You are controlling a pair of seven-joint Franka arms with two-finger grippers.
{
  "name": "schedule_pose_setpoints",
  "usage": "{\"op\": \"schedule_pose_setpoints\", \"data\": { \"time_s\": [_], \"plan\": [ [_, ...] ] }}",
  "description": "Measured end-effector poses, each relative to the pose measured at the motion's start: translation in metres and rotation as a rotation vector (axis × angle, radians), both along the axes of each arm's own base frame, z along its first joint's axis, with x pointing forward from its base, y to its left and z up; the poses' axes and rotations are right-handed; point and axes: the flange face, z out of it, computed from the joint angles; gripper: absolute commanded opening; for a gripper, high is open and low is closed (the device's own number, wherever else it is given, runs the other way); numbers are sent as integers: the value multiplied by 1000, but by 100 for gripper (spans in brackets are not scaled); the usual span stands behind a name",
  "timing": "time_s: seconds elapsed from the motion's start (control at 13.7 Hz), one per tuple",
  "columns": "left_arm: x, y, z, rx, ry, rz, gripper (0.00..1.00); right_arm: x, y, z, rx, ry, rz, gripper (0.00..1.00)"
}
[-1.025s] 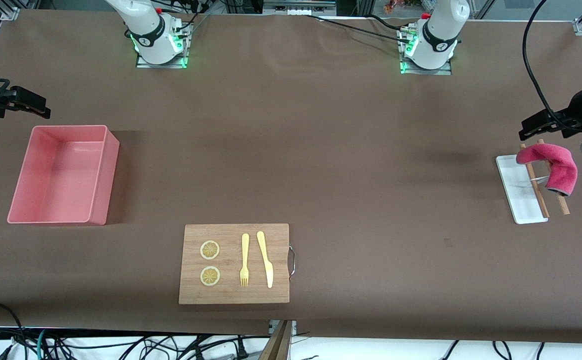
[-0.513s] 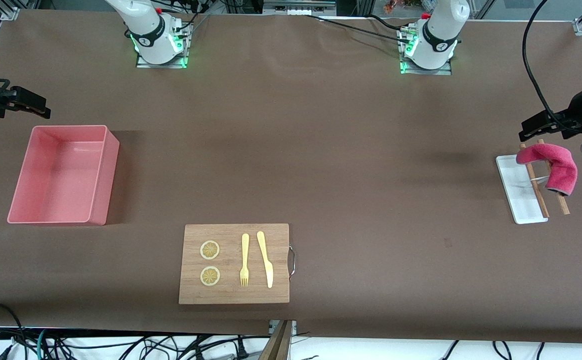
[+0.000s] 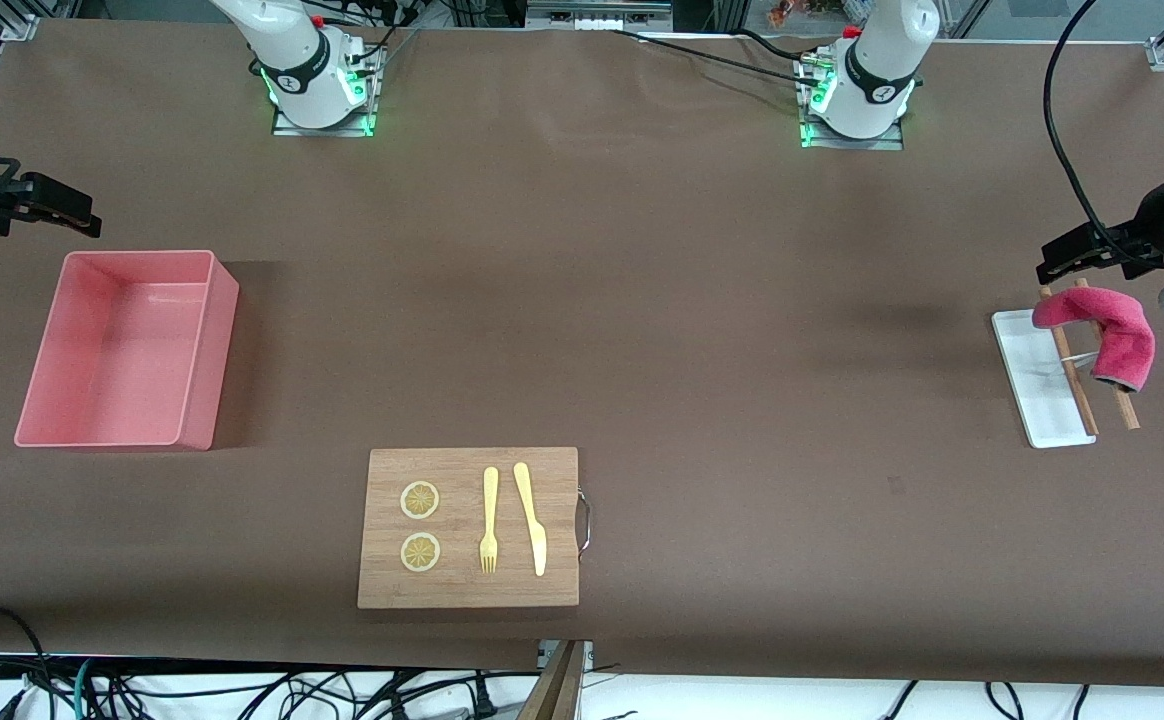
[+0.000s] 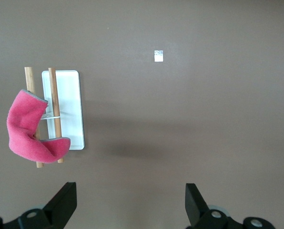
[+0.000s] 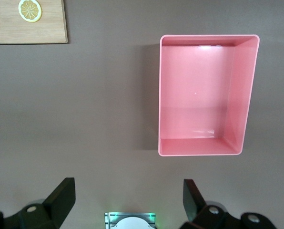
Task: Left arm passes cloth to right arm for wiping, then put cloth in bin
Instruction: 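Lower the left gripper onto the pink cloth and grasp it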
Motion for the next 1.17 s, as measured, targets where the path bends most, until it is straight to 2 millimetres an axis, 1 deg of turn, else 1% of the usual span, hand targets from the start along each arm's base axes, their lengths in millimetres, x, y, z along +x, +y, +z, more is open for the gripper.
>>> {"op": "schedule_pose_setpoints", "data": {
  "time_s": [0.15, 0.22, 0.37, 0.66, 0.73, 0.81, 0.88, 1.17],
  "plan": [
    [4, 7, -14, 21, 36, 8, 100, 0, 0, 0, 0, 0, 0, 100],
    [3, 15, -17, 35, 51, 18, 100, 0, 0, 0, 0, 0, 0, 100],
    [0, 30, -17, 94, 73, 27, 100, 0, 0, 0, 0, 0, 0, 100],
    [-3, 39, -21, 139, 104, 29, 100, 0, 0, 0, 0, 0, 0, 100],
    [-3, 48, -24, 147, 116, 29, 100, 0, 0, 0, 0, 0, 0, 100],
    [-1, 61, -33, 169, 140, 24, 100, 0, 0, 0, 0, 0, 0, 100],
    [1, 78, -47, 204, 172, 24, 100, 0, 0, 0, 0, 0, 0, 100],
    [17, 151, -113, 208, 213, 51, 100, 0, 0, 0, 0, 0, 0, 100]
  ]
}}
